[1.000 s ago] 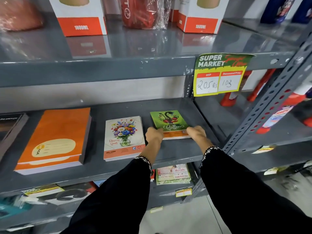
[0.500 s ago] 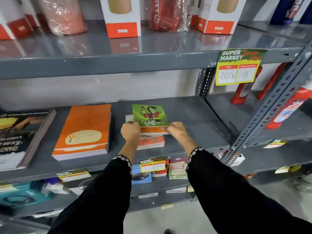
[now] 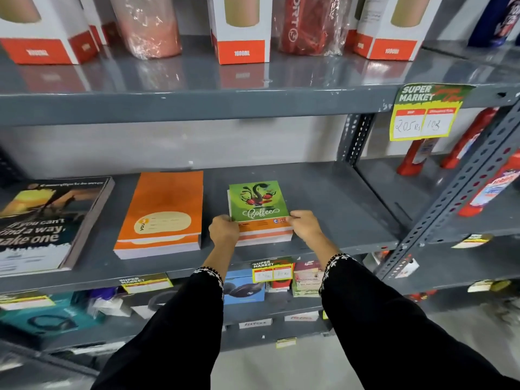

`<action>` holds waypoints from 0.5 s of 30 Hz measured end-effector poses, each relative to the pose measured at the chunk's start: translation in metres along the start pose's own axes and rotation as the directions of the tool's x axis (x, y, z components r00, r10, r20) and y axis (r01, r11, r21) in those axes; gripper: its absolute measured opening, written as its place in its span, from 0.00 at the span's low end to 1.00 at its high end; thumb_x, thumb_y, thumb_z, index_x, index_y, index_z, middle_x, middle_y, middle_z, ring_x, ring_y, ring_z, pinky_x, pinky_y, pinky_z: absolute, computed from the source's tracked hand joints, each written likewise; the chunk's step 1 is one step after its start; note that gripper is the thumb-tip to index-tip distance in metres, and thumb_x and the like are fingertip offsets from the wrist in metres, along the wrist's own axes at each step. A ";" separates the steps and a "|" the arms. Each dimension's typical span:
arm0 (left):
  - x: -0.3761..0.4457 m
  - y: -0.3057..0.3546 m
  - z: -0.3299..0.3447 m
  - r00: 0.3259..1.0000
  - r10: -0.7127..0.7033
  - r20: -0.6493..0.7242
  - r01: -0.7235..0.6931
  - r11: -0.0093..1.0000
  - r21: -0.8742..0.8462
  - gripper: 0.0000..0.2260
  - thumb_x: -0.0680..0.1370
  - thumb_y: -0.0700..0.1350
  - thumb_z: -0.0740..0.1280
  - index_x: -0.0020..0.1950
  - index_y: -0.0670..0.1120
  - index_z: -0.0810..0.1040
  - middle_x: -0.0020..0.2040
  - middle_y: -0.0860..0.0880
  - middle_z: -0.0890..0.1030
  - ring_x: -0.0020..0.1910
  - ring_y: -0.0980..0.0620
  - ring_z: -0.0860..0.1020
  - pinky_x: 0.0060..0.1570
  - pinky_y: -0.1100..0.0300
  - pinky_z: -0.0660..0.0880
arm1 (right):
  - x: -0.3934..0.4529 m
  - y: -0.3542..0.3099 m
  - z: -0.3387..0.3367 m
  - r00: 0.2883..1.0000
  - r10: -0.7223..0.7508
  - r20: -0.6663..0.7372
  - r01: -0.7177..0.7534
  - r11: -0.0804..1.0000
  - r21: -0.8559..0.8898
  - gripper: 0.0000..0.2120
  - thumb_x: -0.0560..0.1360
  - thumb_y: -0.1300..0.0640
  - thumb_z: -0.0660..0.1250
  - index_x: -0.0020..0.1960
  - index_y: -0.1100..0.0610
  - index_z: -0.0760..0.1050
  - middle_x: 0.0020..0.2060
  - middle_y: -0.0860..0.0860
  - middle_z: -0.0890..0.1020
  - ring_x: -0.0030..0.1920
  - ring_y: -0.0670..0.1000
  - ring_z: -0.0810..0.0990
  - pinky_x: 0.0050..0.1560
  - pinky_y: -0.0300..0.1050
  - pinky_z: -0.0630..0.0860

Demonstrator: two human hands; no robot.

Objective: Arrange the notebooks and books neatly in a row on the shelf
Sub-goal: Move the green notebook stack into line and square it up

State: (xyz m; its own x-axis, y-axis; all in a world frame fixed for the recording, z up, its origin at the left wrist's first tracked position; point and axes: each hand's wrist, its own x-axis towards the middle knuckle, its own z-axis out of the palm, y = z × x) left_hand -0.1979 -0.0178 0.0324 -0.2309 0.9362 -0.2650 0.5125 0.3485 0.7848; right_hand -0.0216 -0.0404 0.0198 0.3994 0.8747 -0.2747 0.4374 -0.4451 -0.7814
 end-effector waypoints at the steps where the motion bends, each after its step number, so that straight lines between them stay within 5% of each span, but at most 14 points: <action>1: 0.000 -0.002 -0.001 1.000 -0.013 -0.004 0.013 1.000 -0.015 0.15 0.77 0.34 0.61 0.31 0.43 0.75 0.29 0.48 0.74 0.41 0.44 0.76 0.40 0.57 0.72 | -0.002 0.001 -0.001 1.000 -0.005 -0.005 0.005 1.000 0.005 0.12 0.78 0.63 0.60 0.52 0.67 0.80 0.53 0.61 0.83 0.50 0.56 0.80 0.46 0.41 0.70; 3: -0.001 -0.003 -0.003 1.000 -0.016 0.012 0.016 0.999 -0.031 0.11 0.78 0.36 0.63 0.40 0.40 0.83 0.40 0.42 0.83 0.47 0.41 0.80 0.43 0.57 0.74 | -0.006 0.001 -0.003 1.000 -0.021 -0.002 0.021 1.000 0.014 0.14 0.77 0.67 0.58 0.54 0.64 0.81 0.54 0.60 0.83 0.56 0.57 0.80 0.49 0.40 0.71; 6: -0.003 -0.004 -0.004 1.000 -0.021 0.008 0.021 0.999 -0.027 0.10 0.78 0.38 0.64 0.54 0.37 0.82 0.56 0.40 0.83 0.56 0.41 0.80 0.50 0.57 0.76 | -0.010 0.000 -0.005 0.999 -0.035 0.022 0.035 0.999 -0.003 0.17 0.76 0.69 0.57 0.56 0.63 0.81 0.56 0.60 0.83 0.58 0.59 0.80 0.52 0.43 0.75; 10: -0.004 -0.005 -0.006 0.999 -0.040 -0.011 0.039 0.998 -0.045 0.10 0.78 0.37 0.65 0.57 0.38 0.81 0.58 0.40 0.82 0.57 0.42 0.80 0.55 0.55 0.76 | -0.010 0.001 -0.006 0.995 -0.059 0.078 0.065 0.995 -0.079 0.16 0.73 0.69 0.58 0.54 0.62 0.82 0.53 0.59 0.84 0.47 0.53 0.79 0.44 0.41 0.75; 15: -0.008 -0.011 -0.006 1.000 -0.006 -0.013 0.005 0.997 -0.075 0.12 0.77 0.33 0.63 0.58 0.40 0.81 0.57 0.41 0.83 0.53 0.44 0.81 0.54 0.56 0.78 | -0.014 0.008 -0.010 0.959 -0.190 0.210 0.216 0.970 -0.113 0.26 0.72 0.68 0.68 0.68 0.54 0.73 0.57 0.54 0.82 0.59 0.54 0.80 0.62 0.45 0.73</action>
State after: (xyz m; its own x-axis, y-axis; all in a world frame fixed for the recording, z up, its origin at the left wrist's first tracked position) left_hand -0.2068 -0.0297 0.0289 -0.2451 0.9334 -0.2621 0.4477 0.3488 0.8234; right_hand -0.0151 -0.0582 0.0229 0.1314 0.9636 -0.2328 0.6016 -0.2641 -0.7538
